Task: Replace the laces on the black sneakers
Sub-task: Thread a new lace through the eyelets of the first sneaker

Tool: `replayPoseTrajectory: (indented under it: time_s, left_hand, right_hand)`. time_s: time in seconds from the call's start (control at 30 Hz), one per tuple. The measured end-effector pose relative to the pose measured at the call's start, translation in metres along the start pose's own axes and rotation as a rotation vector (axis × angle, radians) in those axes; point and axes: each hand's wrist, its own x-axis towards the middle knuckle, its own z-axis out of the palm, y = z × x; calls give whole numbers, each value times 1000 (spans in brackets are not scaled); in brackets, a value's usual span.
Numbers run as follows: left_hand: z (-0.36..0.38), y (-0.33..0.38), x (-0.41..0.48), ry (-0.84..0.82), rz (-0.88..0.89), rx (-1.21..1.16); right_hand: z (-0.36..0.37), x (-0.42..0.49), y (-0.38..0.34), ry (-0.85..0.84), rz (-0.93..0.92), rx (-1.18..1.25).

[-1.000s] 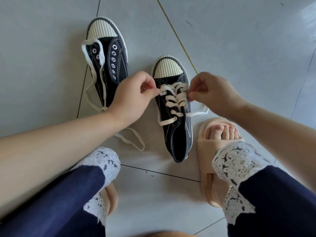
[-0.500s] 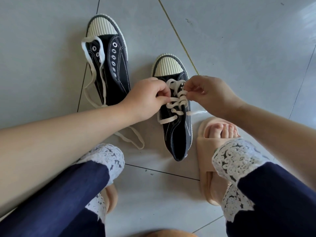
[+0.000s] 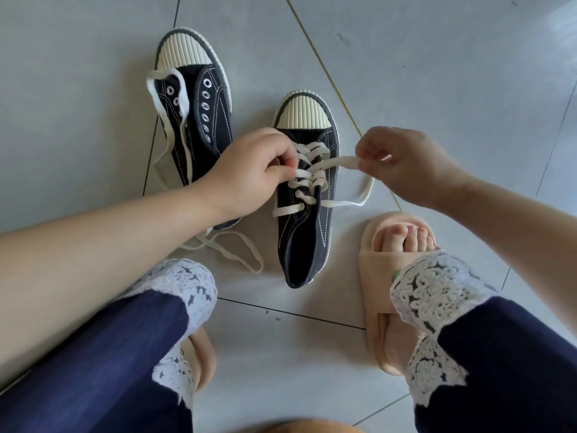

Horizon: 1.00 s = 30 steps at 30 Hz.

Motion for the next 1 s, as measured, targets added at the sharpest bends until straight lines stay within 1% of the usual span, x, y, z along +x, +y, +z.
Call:
replayPoseTrajectory:
  time_s: [0.03, 0.1, 0.13, 0.17, 0.2, 0.3, 0.37, 0.5, 0.53, 0.6, 0.63, 0.7, 0.77, 0.8, 0.87, 0.9, 1.0]
  left_hand:
    - [3, 0, -1, 0, -12, -58]
    - [5, -1, 0, -23, -37, -135]
    - [4, -1, 2, -32, -45, -138]
    - [2, -2, 4, -37, -36, -105]
    - [0, -3, 6, -44, -19, -44]
    - [-6, -4, 12, -73, -4, 158]
    - [-8, -1, 14, -112, 1, 284]
    - [-6, 9, 15, -182, 165, 538]
    - [-6, 10, 15, -184, 177, 533]
    - [-7, 7, 16, -161, 91, 383]
    - [-8, 5, 14, -103, 22, 271]
    - [-7, 1, 8, 79, -100, 61]
    - [-5, -1, -2, 206, -146, -55]
    - [-3, -1, -8, 226, -149, -69]
    - [2, -3, -17, 204, -165, -41]
    - [4, -5, -20, 179, -182, -26]
    - [13, -6, -21, 125, -204, -41]
  right_hand:
    - [5, -2, -4, -2, 17, 134]
    - [12, -7, -11, -59, 45, 420]
    - [14, -9, -14, -94, 56, 536]
    - [15, -10, -15, -115, 66, 594]
    - [15, -9, -16, -117, 66, 569]
    - [9, -1, -15, -35, 20, 236]
    - [6, 3, -17, -12, -12, 73]
    - [6, 3, -19, -12, -85, -114]
    - [5, 3, -18, -12, -96, -143]
    - [2, 3, -16, -21, -78, -158]
    - [1, 2, -16, -22, -53, -126]
    - [-2, 2, -15, 19, 1, 5]
    - [-2, -2, -14, 125, 56, 151]
    - [-1, -6, -14, 186, 85, 203]
    - [4, -15, -14, 265, 120, 224]
    - [8, -21, -15, 257, 127, 221]
    - [25, -30, -22, 143, 156, 289]
